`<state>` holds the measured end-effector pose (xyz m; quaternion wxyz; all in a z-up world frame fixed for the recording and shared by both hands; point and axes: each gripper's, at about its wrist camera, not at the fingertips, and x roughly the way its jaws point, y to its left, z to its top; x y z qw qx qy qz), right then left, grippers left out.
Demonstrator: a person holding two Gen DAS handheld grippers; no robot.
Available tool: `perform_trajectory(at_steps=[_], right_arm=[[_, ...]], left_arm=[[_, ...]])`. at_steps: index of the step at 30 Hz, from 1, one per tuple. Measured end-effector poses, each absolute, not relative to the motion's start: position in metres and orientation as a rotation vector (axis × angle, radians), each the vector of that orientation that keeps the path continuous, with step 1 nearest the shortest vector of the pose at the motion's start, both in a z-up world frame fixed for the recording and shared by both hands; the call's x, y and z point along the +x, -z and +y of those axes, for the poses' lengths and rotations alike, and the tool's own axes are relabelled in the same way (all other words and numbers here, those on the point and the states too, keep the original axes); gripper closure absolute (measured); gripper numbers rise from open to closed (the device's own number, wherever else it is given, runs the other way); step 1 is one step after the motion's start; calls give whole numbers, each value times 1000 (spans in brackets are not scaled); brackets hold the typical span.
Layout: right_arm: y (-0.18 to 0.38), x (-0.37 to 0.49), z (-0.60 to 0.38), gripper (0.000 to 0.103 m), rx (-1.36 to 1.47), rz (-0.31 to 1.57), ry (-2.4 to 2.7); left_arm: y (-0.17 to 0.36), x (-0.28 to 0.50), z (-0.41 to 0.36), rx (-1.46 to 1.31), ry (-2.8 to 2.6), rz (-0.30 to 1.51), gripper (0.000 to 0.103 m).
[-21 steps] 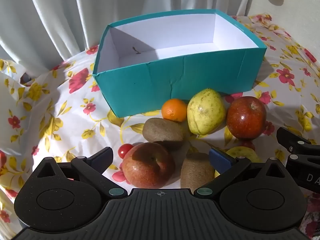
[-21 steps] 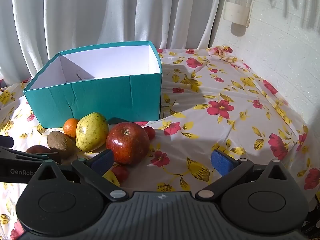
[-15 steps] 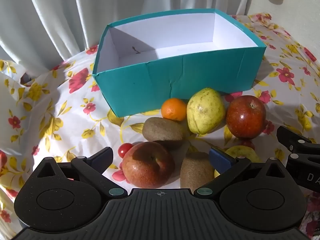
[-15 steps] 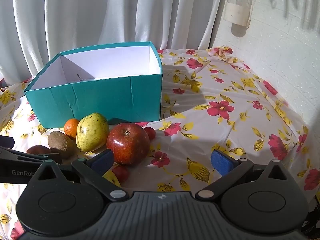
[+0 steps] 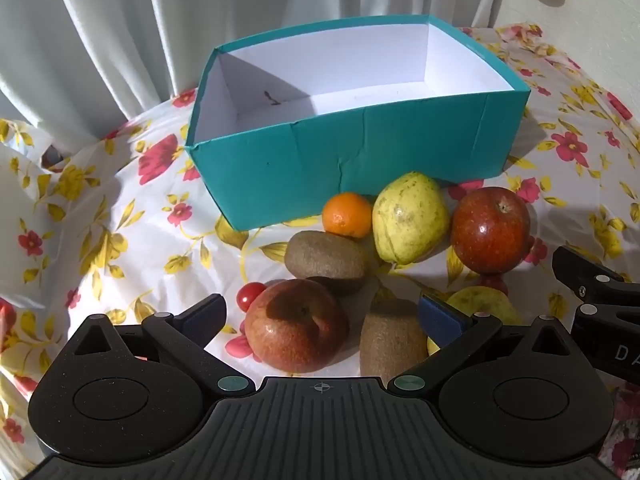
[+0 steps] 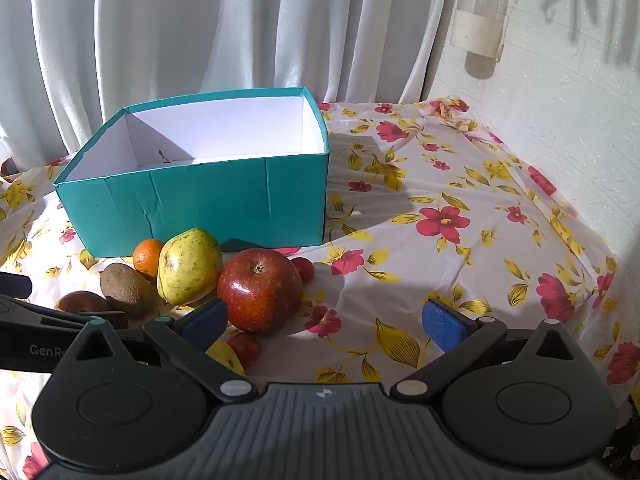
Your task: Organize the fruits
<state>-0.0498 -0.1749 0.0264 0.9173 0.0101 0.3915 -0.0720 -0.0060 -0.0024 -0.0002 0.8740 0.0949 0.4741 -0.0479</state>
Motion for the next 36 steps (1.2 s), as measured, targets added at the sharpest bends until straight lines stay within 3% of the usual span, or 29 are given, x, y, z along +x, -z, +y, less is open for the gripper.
perform_trajectory(at_steps=[36], right_arm=[[-29,-48,-172,0,20,798,145]], left_arm=[[1,-7,-3,203,114,1005,0]])
